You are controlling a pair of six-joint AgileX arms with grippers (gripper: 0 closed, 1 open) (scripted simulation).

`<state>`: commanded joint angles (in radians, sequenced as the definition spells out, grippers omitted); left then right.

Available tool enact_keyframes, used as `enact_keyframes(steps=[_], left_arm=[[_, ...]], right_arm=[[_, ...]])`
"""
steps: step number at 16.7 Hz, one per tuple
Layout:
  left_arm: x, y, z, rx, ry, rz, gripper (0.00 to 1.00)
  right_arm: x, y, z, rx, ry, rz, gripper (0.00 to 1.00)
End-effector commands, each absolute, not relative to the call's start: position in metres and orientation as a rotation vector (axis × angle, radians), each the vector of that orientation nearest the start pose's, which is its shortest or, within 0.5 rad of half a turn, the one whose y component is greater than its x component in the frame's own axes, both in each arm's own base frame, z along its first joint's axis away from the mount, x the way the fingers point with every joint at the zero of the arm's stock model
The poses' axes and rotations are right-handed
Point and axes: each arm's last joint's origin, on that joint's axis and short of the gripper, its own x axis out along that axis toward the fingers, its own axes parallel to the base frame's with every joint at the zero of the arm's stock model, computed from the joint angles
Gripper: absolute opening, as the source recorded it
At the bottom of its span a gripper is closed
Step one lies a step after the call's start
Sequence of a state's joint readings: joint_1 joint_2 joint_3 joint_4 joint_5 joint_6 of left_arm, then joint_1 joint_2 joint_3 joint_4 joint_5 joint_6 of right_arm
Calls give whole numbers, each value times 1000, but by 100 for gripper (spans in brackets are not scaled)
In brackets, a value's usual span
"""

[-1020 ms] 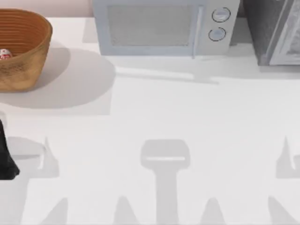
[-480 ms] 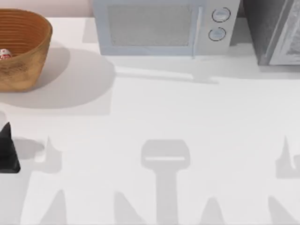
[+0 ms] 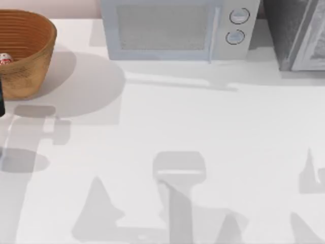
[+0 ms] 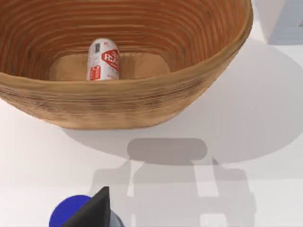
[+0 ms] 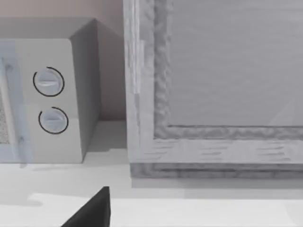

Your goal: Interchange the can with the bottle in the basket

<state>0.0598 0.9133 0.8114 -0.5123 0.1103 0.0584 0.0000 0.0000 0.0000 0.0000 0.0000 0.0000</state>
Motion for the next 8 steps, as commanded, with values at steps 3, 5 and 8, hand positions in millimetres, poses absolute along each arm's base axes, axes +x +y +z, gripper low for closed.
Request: enact_keyframes(steps=[3,5,8], left_arm=[[242,18,311,-8,727,-77,100],[277,25,320,-18,807,-87,100],[331,39,320,-40,928,-104,100]], right_arm=[[106,-1,160,0,0,0,100],[106,-1,160,0,0,0,100],[106,-1,160,0,0,0,100]])
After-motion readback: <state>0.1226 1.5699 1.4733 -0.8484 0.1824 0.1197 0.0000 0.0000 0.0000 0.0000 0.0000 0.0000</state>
